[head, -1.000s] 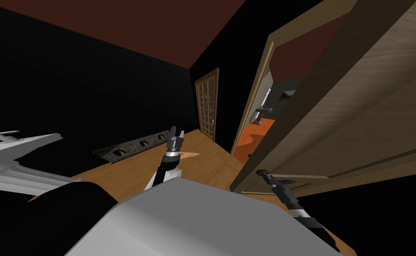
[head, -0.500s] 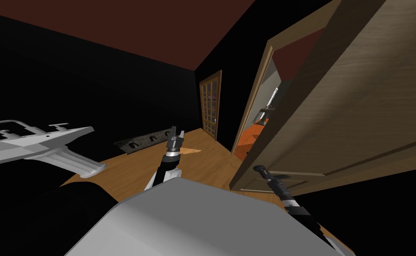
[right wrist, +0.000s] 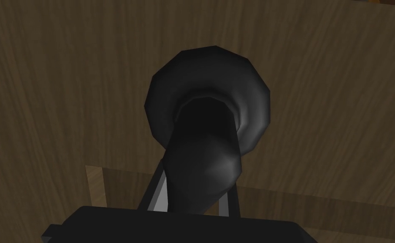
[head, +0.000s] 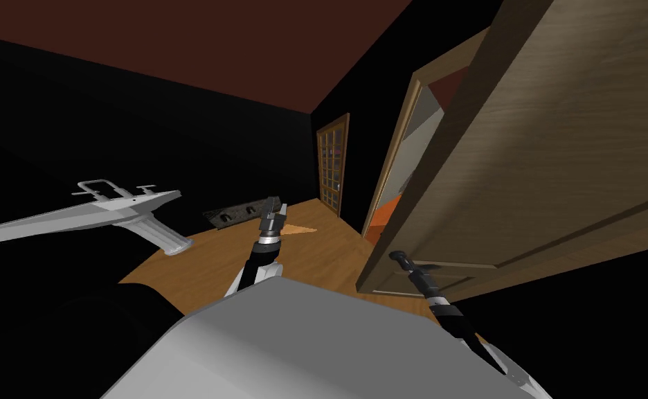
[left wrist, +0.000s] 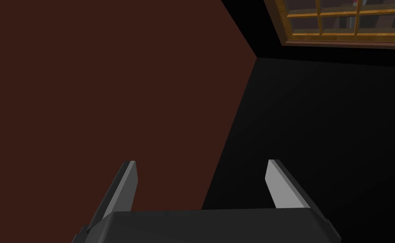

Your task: Pull the door open

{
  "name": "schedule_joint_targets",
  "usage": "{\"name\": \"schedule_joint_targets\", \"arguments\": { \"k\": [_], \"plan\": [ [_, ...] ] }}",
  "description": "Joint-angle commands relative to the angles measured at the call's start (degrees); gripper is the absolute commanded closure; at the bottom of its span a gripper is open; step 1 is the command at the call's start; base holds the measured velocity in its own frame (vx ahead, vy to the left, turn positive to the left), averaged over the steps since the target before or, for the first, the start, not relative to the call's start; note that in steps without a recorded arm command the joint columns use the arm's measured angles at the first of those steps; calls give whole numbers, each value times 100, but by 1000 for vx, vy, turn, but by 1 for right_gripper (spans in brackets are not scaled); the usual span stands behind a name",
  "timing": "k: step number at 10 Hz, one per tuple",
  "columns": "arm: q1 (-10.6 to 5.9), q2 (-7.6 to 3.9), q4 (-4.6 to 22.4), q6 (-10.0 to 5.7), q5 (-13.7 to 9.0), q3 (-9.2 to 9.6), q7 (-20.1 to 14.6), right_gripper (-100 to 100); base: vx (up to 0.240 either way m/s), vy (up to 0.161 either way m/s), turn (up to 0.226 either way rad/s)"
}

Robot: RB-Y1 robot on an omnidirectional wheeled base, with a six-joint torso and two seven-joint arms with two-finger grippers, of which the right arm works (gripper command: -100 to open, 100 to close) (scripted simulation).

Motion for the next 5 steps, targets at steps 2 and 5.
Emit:
{"name": "schedule_joint_targets", "arguments": {
  "k": [2,5],
  "plan": [
    [-188,59,-42,243,-181,182,147,100,-220,-102,146],
    [-360,101,-120,503,-374,343,285,100,-200,-105,125]
  ]
}}
